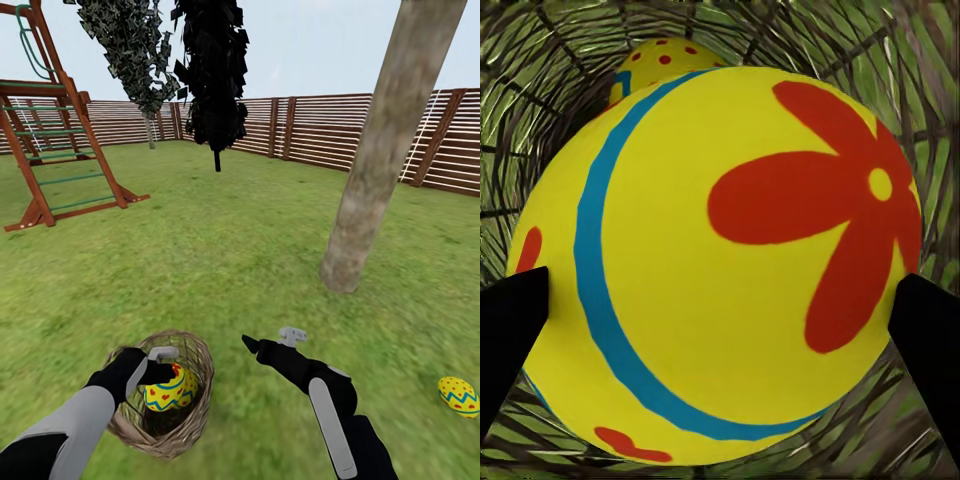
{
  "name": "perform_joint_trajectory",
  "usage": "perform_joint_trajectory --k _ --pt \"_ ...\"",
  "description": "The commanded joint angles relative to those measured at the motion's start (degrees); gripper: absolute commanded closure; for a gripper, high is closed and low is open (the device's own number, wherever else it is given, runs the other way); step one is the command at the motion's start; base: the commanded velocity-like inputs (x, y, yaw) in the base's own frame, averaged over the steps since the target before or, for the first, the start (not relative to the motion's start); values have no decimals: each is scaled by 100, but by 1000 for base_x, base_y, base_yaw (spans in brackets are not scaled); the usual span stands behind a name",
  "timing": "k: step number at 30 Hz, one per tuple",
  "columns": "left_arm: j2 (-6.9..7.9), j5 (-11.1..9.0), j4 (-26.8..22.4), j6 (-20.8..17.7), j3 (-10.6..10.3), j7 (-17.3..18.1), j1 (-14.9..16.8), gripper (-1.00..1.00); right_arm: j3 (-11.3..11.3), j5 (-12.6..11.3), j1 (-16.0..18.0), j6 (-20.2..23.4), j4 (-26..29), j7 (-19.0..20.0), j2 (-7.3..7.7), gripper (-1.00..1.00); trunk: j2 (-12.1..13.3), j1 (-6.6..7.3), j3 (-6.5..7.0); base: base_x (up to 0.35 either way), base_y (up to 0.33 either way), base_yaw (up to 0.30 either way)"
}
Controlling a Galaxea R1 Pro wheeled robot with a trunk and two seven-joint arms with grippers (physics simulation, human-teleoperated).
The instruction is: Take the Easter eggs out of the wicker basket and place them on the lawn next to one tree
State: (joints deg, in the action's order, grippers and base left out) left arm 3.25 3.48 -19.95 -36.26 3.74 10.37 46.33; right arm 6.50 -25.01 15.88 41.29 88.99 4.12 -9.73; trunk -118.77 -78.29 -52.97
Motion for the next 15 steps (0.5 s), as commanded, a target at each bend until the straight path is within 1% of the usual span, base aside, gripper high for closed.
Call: perform_joint_trajectory --k 1,15 --pt "-1 39 -9 -31 39 35 0 100 -8 22 3 28 4 27 -3 -100 39 23 13 0 0 0" --pt "-5 44 -9 -31 40 35 1 100 -8 22 3 23 5 27 -3 -100 601 331 265 0 0 0"
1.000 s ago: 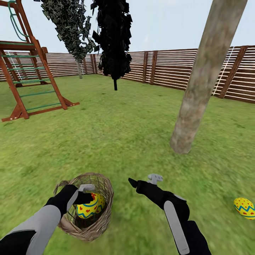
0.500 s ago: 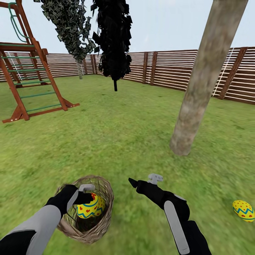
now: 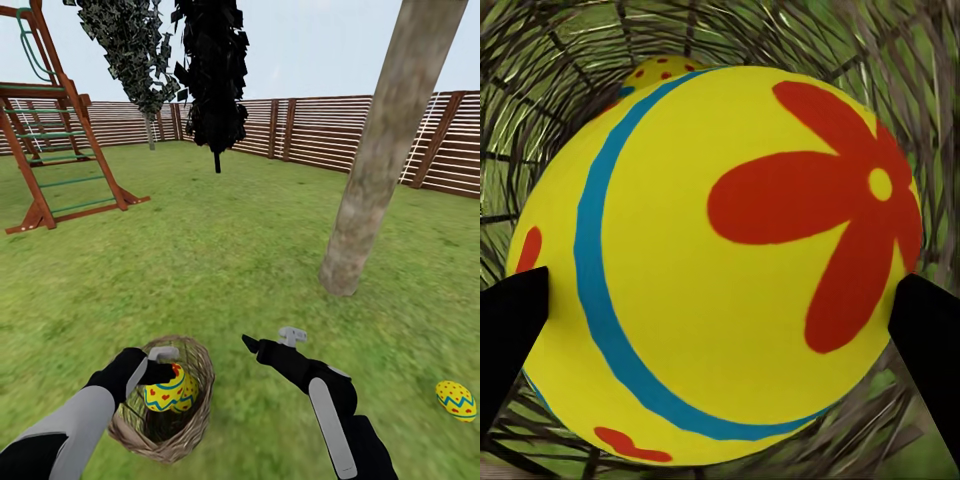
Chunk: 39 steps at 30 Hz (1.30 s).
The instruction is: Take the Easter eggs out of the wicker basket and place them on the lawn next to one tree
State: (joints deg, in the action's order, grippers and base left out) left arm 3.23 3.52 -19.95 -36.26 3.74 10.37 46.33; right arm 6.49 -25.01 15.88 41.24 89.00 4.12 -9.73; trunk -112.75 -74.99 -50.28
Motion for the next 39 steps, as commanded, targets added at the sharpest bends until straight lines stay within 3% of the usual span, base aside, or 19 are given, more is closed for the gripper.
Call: perform_joint_trajectory --k 1,39 --pt "-2 41 -9 -31 39 35 0 100 -7 22 3 31 4 27 -3 -100 39 23 13 0 0 0" --pt "21 26 -44 -139 73 61 5 100 -15 23 3 17 8 26 3 -100 1563 858 696 -42 0 0"
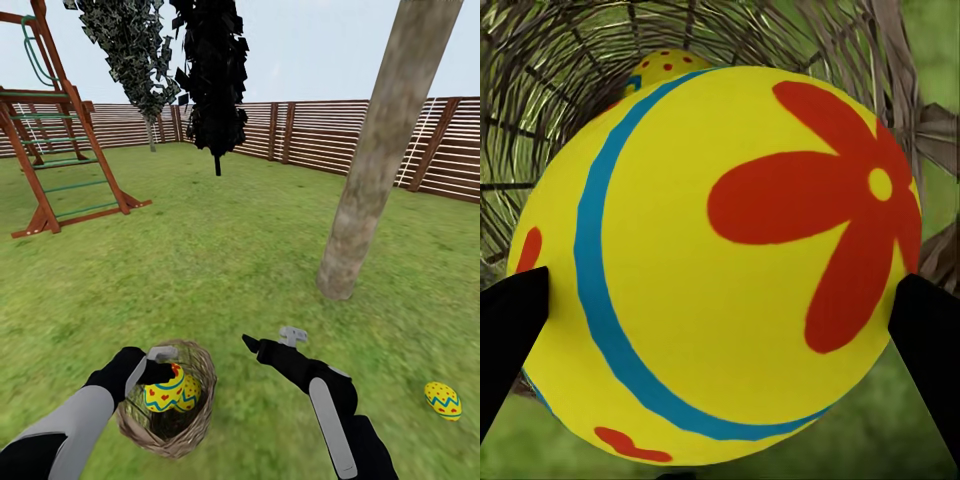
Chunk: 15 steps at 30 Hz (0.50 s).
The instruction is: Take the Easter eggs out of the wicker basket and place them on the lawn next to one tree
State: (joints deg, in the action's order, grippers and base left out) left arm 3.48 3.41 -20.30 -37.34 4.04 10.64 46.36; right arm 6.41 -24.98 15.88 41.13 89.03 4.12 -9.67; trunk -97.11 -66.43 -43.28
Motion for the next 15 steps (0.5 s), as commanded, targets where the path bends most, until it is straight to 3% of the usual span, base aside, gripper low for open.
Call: perform_joint_trajectory --k 1,6,9,11,15 --pt "21 26 -9 -36 45 34 3 100 -8 21 3 27 3 27 -1 -100 39 23 13 0 0 0" --pt "113 -17 -34 -147 62 41 4 100 -8 20 3 27 0 28 -4 -100 240 133 103 0 0 0" --pt "275 -44 -228 -436 97 145 4 100 -8 20 3 27 3 28 -2 -100 360 199 157 0 0 0" --pt "345 -37 -450 -576 110 594 4 100 -8 20 3 29 3 28 0 -100 440 243 193 0 0 0" --pt "690 -48 -594 -724 121 1438 4 100 -8 20 3 29 6 28 0 -100 601 331 265 0 0 0"
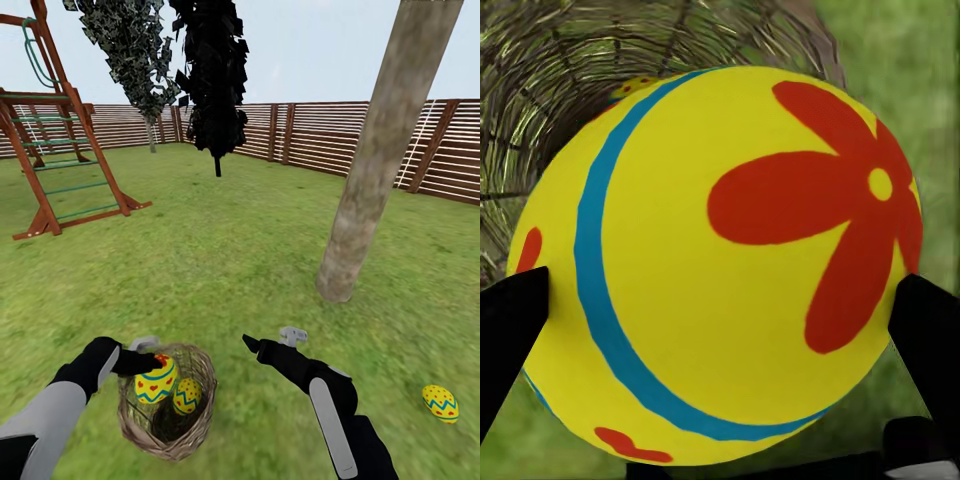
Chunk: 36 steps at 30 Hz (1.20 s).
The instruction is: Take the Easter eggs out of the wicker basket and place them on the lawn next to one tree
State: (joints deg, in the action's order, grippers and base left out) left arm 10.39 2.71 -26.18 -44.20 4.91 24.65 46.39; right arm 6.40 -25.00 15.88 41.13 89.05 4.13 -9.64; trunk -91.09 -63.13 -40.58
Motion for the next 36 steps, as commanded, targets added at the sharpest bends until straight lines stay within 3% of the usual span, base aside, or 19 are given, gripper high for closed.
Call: perform_joint_trajectory --k 1,5,9,12,19,27,31,36 --pt "72 15 -34 -72 44 220 2 100 -7 22 3 27 4 27 -3 -100 39 23 13 0 0 0" --pt "395 16 -53 -98 355 904 2 100 -13 22 3 26 7 27 -3 -100 199 111 85 0 0 0" --pt "745 -10 -66 -98 908 1632 2 100 -16 22 3 26 7 27 -3 -100 360 199 157 0 0 0" --pt "854 -3 -112 -99 1029 2013 2 100 -28 22 3 26 6 27 -3 -100 480 264 211 0 0 0" --pt "1137 0 -176 -109 1064 2912 2 100 -52 22 3 26 0 35 -3 -100 761 418 354 -193 0 -65" --pt "1184 -7 -177 -106 1078 3010 2 100 -52 22 3 26 -1 44 -5 -100 1082 594 552 -134 0 -199" --pt "1181 -7 -177 -85 1277 3011 2 100 -57 21 3 26 -1 53 -3 -100 1242 682 652 -111 0 -202" --pt "1181 -7 -177 -80 1308 3011 2 100 -56 22 3 -60 -1 46 -3 -100 1443 792 777 -111 0 -202"
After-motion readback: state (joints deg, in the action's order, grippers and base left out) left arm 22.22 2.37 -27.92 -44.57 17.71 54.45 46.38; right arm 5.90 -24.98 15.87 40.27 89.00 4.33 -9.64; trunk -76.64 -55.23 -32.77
